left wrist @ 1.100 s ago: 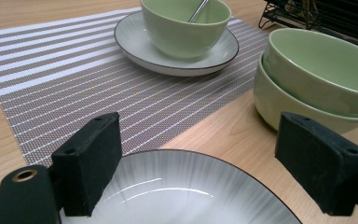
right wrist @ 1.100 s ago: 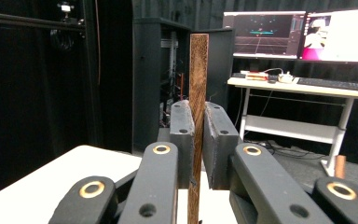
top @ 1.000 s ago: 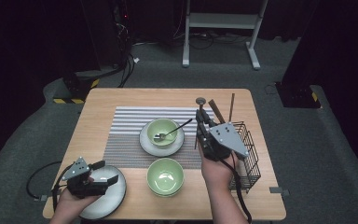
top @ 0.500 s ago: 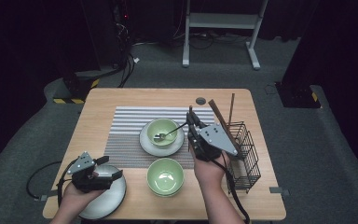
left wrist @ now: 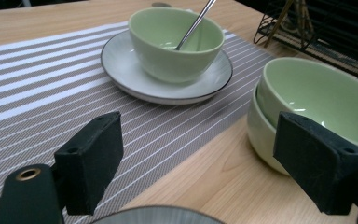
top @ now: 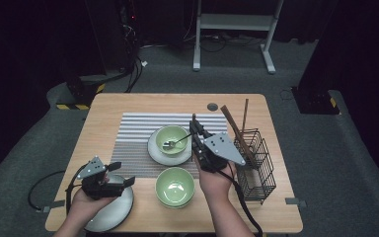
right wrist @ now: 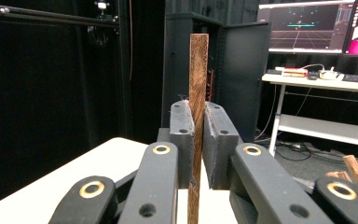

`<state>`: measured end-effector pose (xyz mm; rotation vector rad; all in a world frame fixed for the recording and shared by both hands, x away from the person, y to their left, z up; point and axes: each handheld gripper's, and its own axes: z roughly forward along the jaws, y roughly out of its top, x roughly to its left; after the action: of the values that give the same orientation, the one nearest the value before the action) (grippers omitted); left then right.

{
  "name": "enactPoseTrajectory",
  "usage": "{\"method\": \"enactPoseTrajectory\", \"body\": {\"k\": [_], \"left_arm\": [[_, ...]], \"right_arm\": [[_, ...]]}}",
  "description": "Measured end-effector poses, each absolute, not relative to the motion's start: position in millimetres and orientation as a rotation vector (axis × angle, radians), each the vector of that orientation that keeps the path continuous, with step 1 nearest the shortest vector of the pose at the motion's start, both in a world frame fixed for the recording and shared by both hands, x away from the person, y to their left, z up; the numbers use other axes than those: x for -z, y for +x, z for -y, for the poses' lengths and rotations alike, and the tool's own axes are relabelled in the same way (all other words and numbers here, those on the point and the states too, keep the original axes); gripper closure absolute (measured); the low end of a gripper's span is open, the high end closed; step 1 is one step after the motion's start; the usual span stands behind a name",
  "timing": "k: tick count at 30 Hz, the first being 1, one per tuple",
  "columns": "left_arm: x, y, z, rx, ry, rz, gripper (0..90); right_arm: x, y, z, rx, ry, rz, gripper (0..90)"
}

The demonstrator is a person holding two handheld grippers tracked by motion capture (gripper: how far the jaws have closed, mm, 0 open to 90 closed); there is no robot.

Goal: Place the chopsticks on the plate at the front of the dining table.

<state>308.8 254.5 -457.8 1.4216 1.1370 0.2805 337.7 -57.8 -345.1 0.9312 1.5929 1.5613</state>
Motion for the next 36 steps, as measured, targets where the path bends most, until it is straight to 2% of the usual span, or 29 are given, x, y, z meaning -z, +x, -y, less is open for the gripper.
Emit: {"method": "enactPoseTrajectory", "body": {"k": [17,36], "left_arm": [[458,320,-236,-0.304,1.414,-1.137,15.2],[459,319,-234,-0.321,1.415,-1.108,19.7]], "right_arm": [[343,337,44,-1.600,0.911,-1.600,82.9],[338,336,14,-1.651,0.867,-1.627,82.9]]}}
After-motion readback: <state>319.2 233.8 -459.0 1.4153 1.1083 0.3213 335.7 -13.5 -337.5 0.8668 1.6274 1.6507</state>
